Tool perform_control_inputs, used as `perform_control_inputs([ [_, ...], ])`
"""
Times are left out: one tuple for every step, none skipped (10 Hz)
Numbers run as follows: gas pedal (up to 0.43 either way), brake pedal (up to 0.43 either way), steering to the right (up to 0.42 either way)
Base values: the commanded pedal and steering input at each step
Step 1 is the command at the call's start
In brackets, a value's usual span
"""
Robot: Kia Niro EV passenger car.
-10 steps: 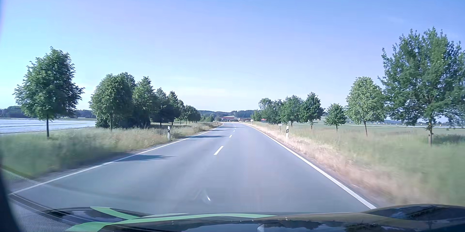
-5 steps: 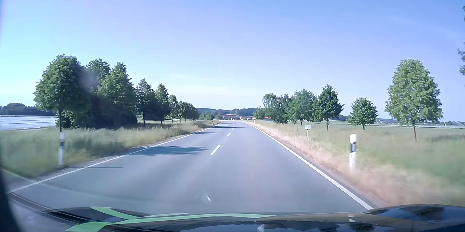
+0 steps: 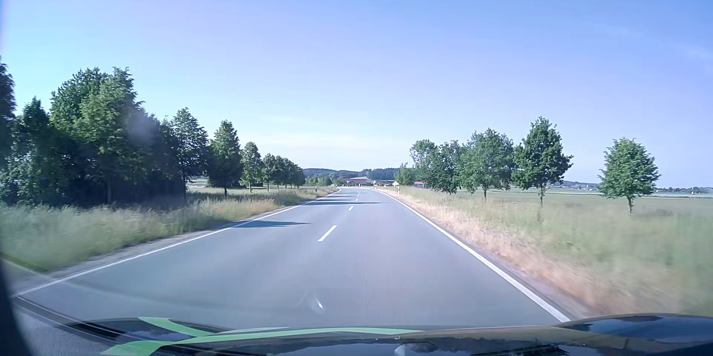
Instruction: Follow the waypoints while adhering to traffic rules and regulations
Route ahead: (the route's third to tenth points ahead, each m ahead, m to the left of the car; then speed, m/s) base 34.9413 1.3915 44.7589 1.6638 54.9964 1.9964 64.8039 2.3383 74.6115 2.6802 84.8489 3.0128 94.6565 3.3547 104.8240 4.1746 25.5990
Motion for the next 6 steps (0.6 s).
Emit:
perform_control_inputs([
  [0.311,0.0,-0.008],
  [0.311,0.0,-0.007],
  [0.311,0.0,-0.008],
  [0.311,0.0,-0.008],
  [0.311,0.0,-0.007],
  [0.299,0.0,-0.007],
])
